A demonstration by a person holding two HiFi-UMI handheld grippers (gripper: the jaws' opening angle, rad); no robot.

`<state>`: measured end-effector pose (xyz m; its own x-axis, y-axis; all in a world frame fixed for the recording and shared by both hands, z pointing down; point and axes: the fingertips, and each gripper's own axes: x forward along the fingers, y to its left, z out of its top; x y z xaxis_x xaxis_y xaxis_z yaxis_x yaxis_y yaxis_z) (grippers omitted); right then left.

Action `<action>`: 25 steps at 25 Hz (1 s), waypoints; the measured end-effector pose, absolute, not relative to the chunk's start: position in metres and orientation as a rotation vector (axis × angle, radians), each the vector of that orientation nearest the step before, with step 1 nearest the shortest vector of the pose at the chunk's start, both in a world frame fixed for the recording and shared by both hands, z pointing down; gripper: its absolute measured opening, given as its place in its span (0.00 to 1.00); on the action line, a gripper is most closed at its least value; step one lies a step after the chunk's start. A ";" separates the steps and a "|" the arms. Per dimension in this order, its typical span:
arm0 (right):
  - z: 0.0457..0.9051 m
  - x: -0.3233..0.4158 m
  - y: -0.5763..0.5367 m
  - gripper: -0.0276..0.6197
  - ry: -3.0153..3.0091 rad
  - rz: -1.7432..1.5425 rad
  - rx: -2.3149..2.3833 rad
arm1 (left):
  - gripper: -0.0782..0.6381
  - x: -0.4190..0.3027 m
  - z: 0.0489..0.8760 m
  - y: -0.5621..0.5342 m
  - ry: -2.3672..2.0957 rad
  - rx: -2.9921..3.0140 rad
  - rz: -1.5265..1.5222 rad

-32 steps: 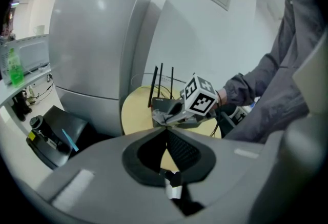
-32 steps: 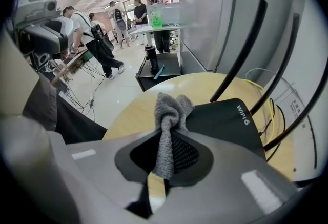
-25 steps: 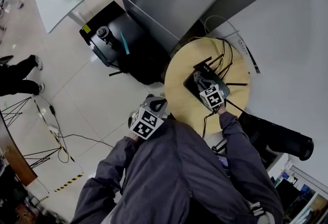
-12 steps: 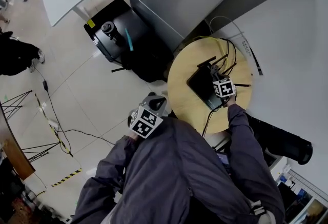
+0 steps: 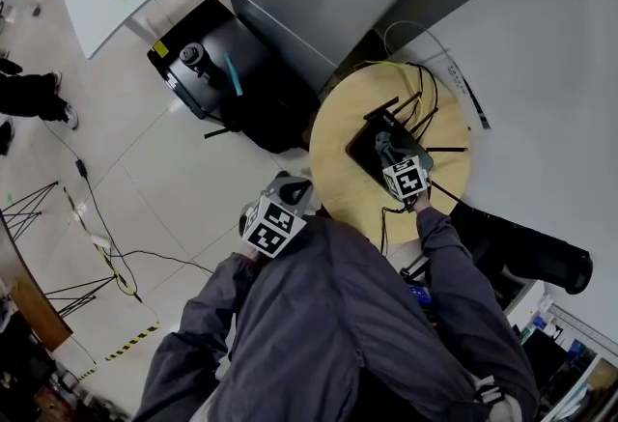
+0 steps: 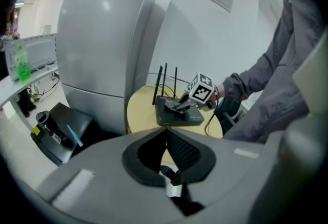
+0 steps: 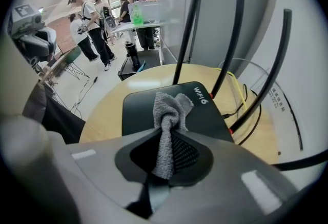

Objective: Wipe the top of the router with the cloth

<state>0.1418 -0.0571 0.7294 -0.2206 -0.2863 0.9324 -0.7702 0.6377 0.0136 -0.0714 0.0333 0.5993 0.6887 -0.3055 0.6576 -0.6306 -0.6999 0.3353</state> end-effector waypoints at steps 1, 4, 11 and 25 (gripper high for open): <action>0.729 0.137 -0.052 0.09 -1.800 0.565 0.842 | 0.11 -0.071 0.600 0.033 -0.713 2.348 0.780; 0.728 0.126 -0.037 0.09 -1.819 0.574 0.810 | 0.11 -0.069 0.600 0.033 -0.703 2.351 0.784; 0.728 0.106 -0.012 0.09 -1.861 0.568 0.734 | 0.11 -0.068 0.600 0.034 -0.698 2.350 0.787; 0.730 0.227 -0.097 0.10 -1.699 0.620 0.939 | 0.11 -0.073 0.600 0.037 -0.745 2.329 0.792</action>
<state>0.2266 -0.0972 0.7296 -0.1424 -0.2860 0.9476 -0.8289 0.5577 0.0438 -0.0731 0.0365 0.5998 0.6708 -0.3168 0.6706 -0.6500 -0.6865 0.3259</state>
